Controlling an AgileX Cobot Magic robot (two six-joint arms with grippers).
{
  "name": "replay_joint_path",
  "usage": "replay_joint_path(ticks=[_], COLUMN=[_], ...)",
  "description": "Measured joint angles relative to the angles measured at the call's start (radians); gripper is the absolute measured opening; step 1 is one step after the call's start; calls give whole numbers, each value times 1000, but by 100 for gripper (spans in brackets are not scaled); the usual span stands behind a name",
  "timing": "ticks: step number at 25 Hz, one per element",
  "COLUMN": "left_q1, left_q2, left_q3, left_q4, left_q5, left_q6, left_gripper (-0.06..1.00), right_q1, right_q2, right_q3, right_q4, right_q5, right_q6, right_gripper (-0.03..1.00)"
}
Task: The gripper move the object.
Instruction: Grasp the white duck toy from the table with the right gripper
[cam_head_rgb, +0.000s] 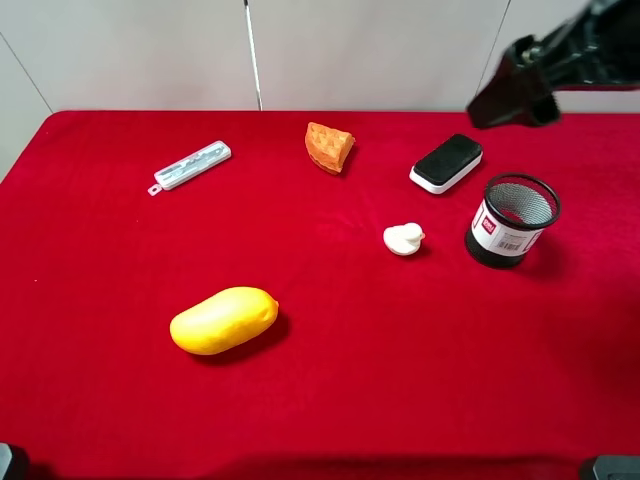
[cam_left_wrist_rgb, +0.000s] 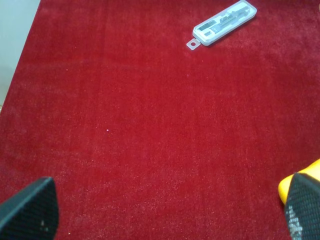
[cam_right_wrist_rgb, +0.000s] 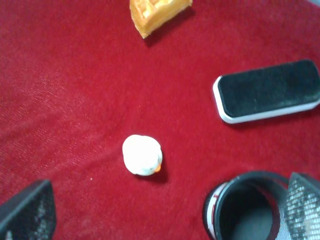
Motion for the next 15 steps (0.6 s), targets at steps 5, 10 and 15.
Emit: replay_joint_path(ticks=[5, 10, 15], left_q1=[0, 0, 0], left_q2=[0, 0, 0], left_q3=[0, 0, 0], left_q4=[0, 0, 0], left_q5=[0, 0, 0], left_q6=[0, -1, -1], left_gripper=[89, 89, 89], right_q1=[43, 75, 83], right_q2=[108, 214, 317], right_q3=[-73, -131, -159], right_q4=[-22, -35, -40], right_q5=[1, 5, 4], right_q6=[-1, -9, -26], right_gripper=[69, 69, 69])
